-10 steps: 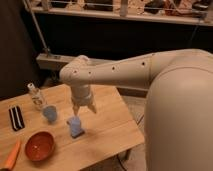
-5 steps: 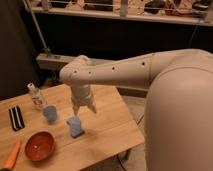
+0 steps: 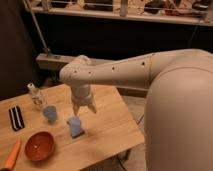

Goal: Wipe the white sponge on the table

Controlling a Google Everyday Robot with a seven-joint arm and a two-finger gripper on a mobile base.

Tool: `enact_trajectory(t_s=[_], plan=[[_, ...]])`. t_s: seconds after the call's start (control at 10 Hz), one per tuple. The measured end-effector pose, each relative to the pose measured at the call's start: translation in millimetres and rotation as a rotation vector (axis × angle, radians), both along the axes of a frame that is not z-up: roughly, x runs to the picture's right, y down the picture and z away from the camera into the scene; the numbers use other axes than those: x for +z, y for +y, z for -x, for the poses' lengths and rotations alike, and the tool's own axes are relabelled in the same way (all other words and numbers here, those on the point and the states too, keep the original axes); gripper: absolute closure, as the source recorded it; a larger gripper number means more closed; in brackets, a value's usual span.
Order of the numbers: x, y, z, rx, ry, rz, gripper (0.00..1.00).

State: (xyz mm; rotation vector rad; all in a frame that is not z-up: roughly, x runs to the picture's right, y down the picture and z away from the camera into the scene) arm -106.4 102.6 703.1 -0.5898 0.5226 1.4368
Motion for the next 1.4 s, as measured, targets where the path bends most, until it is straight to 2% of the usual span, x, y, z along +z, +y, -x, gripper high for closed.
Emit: enact_trajectory(t_s=[1.2,1.3,1.4], plan=[[-0.1,-0.2,0.0,0.001,0.000,0.000,0.35],[0.0,-0.6,0.9,-0.002,-0.006,-0.002,0.35],[3.1,-5.9,7.6,-0.026,-0.050,-0.032,0.35]])
